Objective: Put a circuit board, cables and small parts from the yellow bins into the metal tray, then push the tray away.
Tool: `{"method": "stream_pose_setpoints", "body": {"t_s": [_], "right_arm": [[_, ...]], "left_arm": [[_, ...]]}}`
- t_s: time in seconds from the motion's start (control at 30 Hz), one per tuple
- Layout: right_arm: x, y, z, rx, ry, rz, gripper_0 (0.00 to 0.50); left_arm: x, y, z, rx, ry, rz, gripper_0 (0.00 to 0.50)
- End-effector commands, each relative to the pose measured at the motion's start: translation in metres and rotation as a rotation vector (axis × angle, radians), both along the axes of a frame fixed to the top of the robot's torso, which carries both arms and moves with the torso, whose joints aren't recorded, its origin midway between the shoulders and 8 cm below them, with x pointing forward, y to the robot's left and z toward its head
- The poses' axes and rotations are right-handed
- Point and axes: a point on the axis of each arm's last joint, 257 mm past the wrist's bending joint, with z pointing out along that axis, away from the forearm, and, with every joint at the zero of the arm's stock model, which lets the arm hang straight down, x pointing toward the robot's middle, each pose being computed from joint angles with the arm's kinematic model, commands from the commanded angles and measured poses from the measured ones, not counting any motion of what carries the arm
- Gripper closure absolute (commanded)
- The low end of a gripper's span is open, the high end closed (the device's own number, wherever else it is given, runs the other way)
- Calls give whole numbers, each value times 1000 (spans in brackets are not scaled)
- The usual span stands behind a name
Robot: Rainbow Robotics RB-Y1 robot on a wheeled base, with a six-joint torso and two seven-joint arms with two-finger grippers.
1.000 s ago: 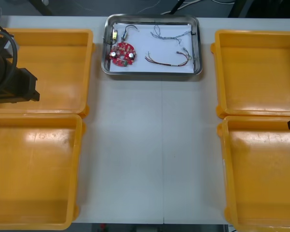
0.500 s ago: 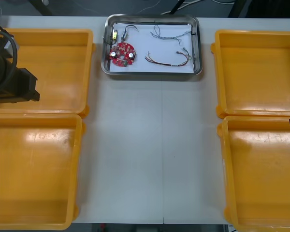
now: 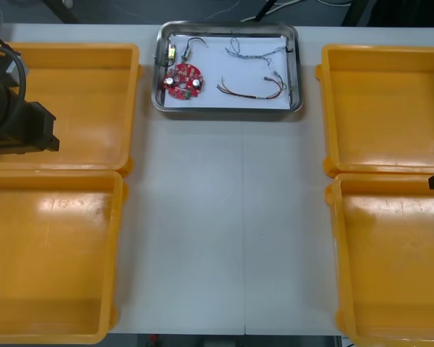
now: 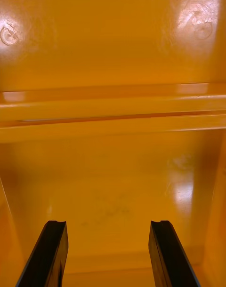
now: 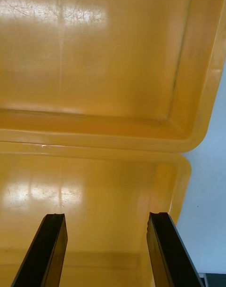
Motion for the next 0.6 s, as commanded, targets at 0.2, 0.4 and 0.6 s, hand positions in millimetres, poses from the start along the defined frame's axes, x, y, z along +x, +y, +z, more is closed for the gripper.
{"method": "stream_pose_setpoints", "body": {"t_s": [0.2, 0.4, 0.6], "right_arm": [[1, 2, 10, -21, -41, 42, 0], [1, 2, 10, -21, -41, 42, 0], [1, 2, 10, -21, -41, 42, 0]], "left_arm": [[1, -5, 8, 0, -30, -51, 0], [1, -5, 8, 0, -30, -51, 0], [1, -5, 8, 0, -30, -51, 0]]}}
